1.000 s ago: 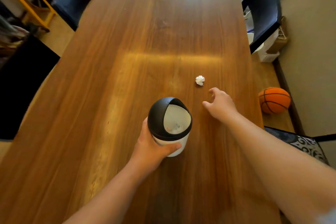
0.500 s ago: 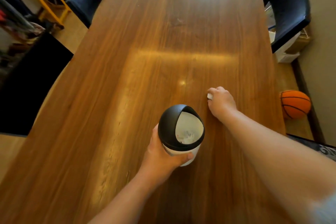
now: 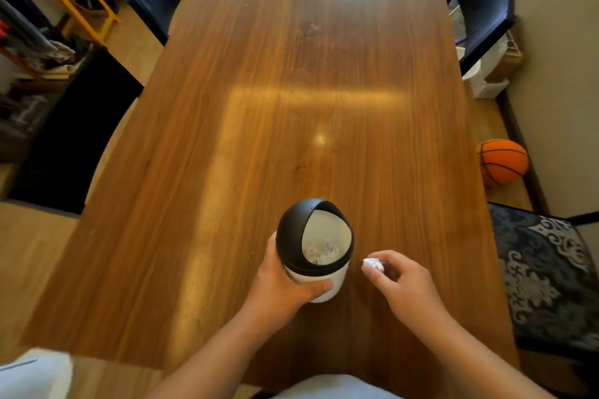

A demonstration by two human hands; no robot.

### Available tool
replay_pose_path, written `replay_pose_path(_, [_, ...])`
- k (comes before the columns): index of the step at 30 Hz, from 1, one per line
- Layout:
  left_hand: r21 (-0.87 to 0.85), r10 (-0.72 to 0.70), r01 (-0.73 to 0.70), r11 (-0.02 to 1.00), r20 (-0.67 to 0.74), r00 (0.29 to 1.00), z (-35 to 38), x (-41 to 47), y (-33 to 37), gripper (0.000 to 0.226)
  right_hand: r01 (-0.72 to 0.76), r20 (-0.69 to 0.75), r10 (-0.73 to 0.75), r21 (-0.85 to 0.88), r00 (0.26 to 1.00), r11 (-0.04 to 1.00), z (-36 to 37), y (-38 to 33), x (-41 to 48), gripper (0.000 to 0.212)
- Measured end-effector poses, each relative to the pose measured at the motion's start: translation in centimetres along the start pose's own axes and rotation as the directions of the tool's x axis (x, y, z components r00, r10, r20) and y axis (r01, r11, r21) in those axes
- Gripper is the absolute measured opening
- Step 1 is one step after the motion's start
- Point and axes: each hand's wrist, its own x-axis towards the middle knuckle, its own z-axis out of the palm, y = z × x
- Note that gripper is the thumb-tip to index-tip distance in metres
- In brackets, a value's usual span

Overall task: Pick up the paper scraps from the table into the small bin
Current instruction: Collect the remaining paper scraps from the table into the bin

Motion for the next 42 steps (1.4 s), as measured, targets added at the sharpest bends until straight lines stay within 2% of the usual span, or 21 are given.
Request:
replay_pose_path(2, [0.011, 0.009, -0.009, 1.0, -0.004, 1.0, -0.3, -0.9, -0.1, 0.104, 0.065, -0.054, -0.061, 0.084, 0.997, 0.994, -1.3, -2.2, -1.8, 0.014])
replay_pose_path(4, [0.011, 0.02, -0.02, 1.0, -0.017, 1.0, -0.8, -2.0, -0.2, 0.104, 0.216, -0.183, -0.188, 0.145, 0.965, 0.966, -3.1, -6.0, -3.4, 0.019])
replay_pose_path(7, [0.02, 0.053, -0.052, 0.998, -0.032, 0.998, -1.2, -3.2, -0.7, 0.107, 0.499, -0.445, -0.398, 0.135, 0.803, 0.856, -5.8, -11.7, -5.4, 0.023])
replay_pose_path(9, [0.016, 0.08, -0.08, 0.997, -0.028, 0.996, -1.4, -3.7, -0.9, 0.108, 0.617, -0.542, -0.483, 0.088, 0.688, 0.782, -6.2, -13.8, -6.2, 0.026])
replay_pose_path(10, [0.013, 0.092, -0.092, 0.996, -0.027, 0.995, -1.5, -3.8, -0.9, 0.108, 0.633, -0.546, -0.512, 0.043, 0.663, 0.773, -5.7, -14.4, -6.2, 0.027])
replay_pose_path(11, [0.011, 0.101, -0.101, 0.995, -0.026, 0.995, -1.6, -4.0, -0.9, 0.108, 0.618, -0.508, -0.539, -0.016, 0.672, 0.786, -4.8, -14.7, -6.1, 0.029])
replay_pose_path(12, [0.008, 0.108, -0.108, 0.994, -0.023, 0.994, -1.6, -4.2, -0.9, 0.108, 0.571, -0.408, -0.555, -0.094, 0.725, 0.816, -3.5, -14.6, -5.9, 0.034])
replay_pose_path(14, [-0.002, 0.128, -0.128, 0.992, -0.019, 0.992, -1.6, -4.4, -0.9, 0.106, 0.452, -0.085, -0.498, -0.311, 0.863, 0.836, -0.5, -13.6, -5.7, 0.049])
replay_pose_path(15, [-0.006, 0.135, -0.135, 0.991, -0.018, 0.991, -1.6, -4.5, -0.9, 0.105, 0.426, 0.006, -0.457, -0.37, 0.889, 0.826, 0.5, -12.7, -5.7, 0.054])
replay_pose_path(16, [-0.006, 0.136, -0.136, 0.991, -0.019, 0.99, -1.8, -4.6, -0.9, 0.104, 0.405, 0.011, -0.43, -0.359, 0.903, 0.841, 0.8, -11.9, -5.6, 0.055])
replay_pose_path(19, [-0.013, 0.126, -0.126, 0.992, -0.02, 0.992, -2.2, -4.6, -1.3, 0.103, 0.29, -0.132, -0.331, -0.256, 0.934, 0.922, -0.3, -9.3, -4.9, 0.05])
replay_pose_path(22, [0.007, 0.119, -0.118, 0.993, -0.027, 0.993, -2.6, -4.7, -1.9, 0.102, 0.149, -0.093, -0.188, -0.321, 0.978, 0.935, -0.9, -5.3, -3.9, 0.055])
replay_pose_path(26, [0.05, 0.126, -0.125, 0.991, -0.03, 0.992, -2.8, -4.5, -2.3, 0.103, -0.042, -0.019, 0.037, -0.515, 0.999, 0.856, -0.1, 1.6, -3.4, 0.074])
replay_pose_path(29, [0.084, 0.135, -0.131, 0.988, -0.054, 0.989, -2.8, -4.0, -2.5, 0.109, -0.15, -0.071, 0.135, -0.635, 0.988, 0.758, 0.8, 5.6, -3.5, 0.086])
replay_pose_path(34, [0.127, 0.146, -0.13, 0.983, -0.121, 0.982, -2.3, -2.7, -2.5, 0.119, -0.137, -0.109, 0.084, -0.744, 0.99, 0.654, 1.6, 9.2, -4.1, 0.088])
replay_pose_path(42, [0.134, 0.164, -0.15, 0.98, -0.098, 0.982, -0.8, -0.7, -2.5, 0.114, -0.141, -0.126, 0.068, -0.764, 0.99, 0.63, 2.0, 9.4, -4.3, 0.085])
